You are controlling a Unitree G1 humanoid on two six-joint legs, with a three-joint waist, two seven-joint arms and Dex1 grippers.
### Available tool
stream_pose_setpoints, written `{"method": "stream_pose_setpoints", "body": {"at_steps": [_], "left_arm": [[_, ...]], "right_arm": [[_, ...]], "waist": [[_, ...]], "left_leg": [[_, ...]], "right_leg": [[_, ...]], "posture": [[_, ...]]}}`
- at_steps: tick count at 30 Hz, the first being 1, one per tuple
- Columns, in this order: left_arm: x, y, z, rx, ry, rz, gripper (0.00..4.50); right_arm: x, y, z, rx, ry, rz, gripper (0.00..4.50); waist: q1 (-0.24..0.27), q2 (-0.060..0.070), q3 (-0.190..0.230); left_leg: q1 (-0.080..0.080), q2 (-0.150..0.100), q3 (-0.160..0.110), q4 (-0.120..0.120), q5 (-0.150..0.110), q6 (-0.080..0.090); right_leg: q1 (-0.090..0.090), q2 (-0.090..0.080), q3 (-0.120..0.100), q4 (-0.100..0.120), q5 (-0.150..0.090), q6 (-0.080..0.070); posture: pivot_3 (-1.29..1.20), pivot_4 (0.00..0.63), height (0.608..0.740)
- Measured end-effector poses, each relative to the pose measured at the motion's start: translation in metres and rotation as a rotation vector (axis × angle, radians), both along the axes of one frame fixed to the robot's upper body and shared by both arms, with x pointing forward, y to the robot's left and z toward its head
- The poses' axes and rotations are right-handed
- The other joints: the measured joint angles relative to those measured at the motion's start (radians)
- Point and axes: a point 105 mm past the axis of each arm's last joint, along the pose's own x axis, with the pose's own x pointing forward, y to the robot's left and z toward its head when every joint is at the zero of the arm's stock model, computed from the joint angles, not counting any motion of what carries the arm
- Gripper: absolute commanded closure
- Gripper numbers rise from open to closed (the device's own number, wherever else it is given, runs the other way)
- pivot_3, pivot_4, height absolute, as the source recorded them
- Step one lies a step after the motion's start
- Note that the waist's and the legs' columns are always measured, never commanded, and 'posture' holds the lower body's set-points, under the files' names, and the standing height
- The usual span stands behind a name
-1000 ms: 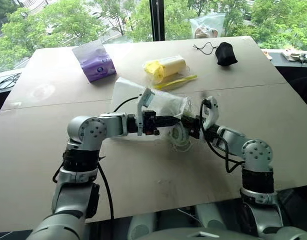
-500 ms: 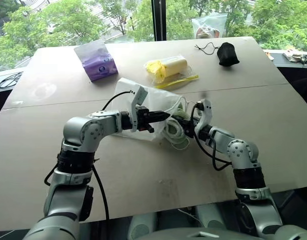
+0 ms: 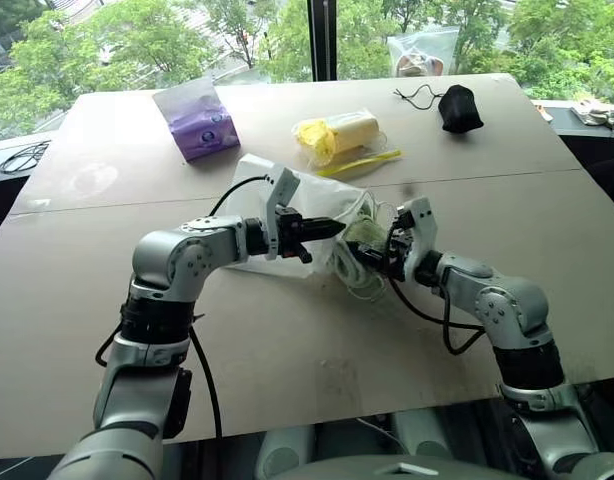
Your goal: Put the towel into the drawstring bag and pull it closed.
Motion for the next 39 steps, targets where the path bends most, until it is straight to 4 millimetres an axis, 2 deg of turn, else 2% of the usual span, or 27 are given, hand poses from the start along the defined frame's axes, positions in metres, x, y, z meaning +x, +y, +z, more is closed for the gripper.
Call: {"method": "stream_pose_setpoints", "body": {"at_steps": [5,6,7,8,10,13,18,26,33,39], "left_arm": [[0.000,-0.002,0.002,-0.003,-0.008,-0.013,4.50],[-0.001,-0.002,0.002,-0.003,-0.008,-0.015,4.50],[-0.001,-0.002,0.003,-0.003,-0.009,-0.017,4.50],[-0.001,-0.003,0.003,-0.002,-0.011,-0.022,4.50],[-0.001,-0.004,0.005,-0.003,-0.015,-0.033,4.50],[-0.003,-0.005,0.004,0.003,-0.010,-0.049,4.50],[-0.009,-0.006,0.003,0.016,0.007,-0.101,4.50],[-0.023,-0.005,0.003,0.049,0.036,-0.177,4.50],[-0.037,-0.007,0.008,0.049,0.059,-0.235,4.50],[-0.048,-0.010,0.006,0.045,0.093,-0.277,4.50]], "right_arm": [[-0.004,-0.001,-0.004,-0.004,0.026,0.004,0.78],[-0.004,0.000,-0.004,0.003,0.029,0.003,1.31],[-0.004,0.002,-0.005,0.011,0.032,0.004,1.54],[-0.004,0.005,-0.006,0.024,0.039,0.005,1.98],[-0.001,0.008,-0.008,0.043,0.043,-0.001,3.09],[0.004,0.016,-0.006,0.083,0.031,-0.001,4.48],[0.016,0.043,0.007,0.274,0.026,0.049,4.48],[0.024,0.066,0.010,0.434,0.049,0.176,4.48],[0.024,0.066,0.035,0.665,0.076,0.243,4.48],[0.018,0.083,0.036,0.634,0.095,0.303,4.48]], "waist": [[-0.005,0.000,0.000],[-0.005,0.000,0.000],[-0.005,0.000,0.000],[-0.004,0.000,0.000],[-0.004,0.000,0.000],[-0.004,0.000,0.000],[-0.007,0.000,0.000],[-0.006,0.000,0.000],[-0.006,0.000,0.000],[-0.008,0.001,0.000]], "left_leg": [[0.001,0.001,0.000,0.000,0.000,0.000],[0.001,0.001,0.000,0.000,0.000,0.000],[0.001,0.001,0.000,0.000,0.000,0.000],[0.001,0.001,0.000,0.000,0.000,0.000],[0.001,0.001,0.001,0.000,0.000,0.000],[0.001,0.000,0.001,0.000,0.000,0.000],[0.001,0.001,0.000,0.000,0.000,0.000],[0.001,0.000,0.001,0.000,0.000,0.000],[0.000,0.001,-0.001,0.000,0.000,0.000],[0.001,0.001,-0.001,0.000,0.000,0.000]], "right_leg": [[0.000,0.002,0.000,0.000,-0.001,0.002],[0.000,0.002,0.000,0.000,-0.002,0.003],[0.000,0.002,0.000,0.000,-0.002,0.003],[0.000,0.002,0.000,0.000,-0.002,0.003],[0.000,0.001,0.000,0.000,-0.002,0.003],[0.000,0.001,0.001,0.000,-0.001,0.002],[0.000,0.002,0.001,0.001,0.000,0.000],[0.000,0.001,0.001,0.000,0.000,0.000],[0.000,0.000,0.000,0.000,0.000,0.000],[0.000,0.001,0.000,0.001,0.000,0.000]], "posture": [[0.00,0.150,0.740],[0.00,0.150,0.740],[0.00,0.150,0.740],[0.00,0.150,0.740],[0.00,0.150,0.740],[0.00,0.150,0.740],[0.00,0.150,0.740],[0.00,0.150,0.740],[0.00,0.150,0.740],[0.00,0.150,0.740]]}}
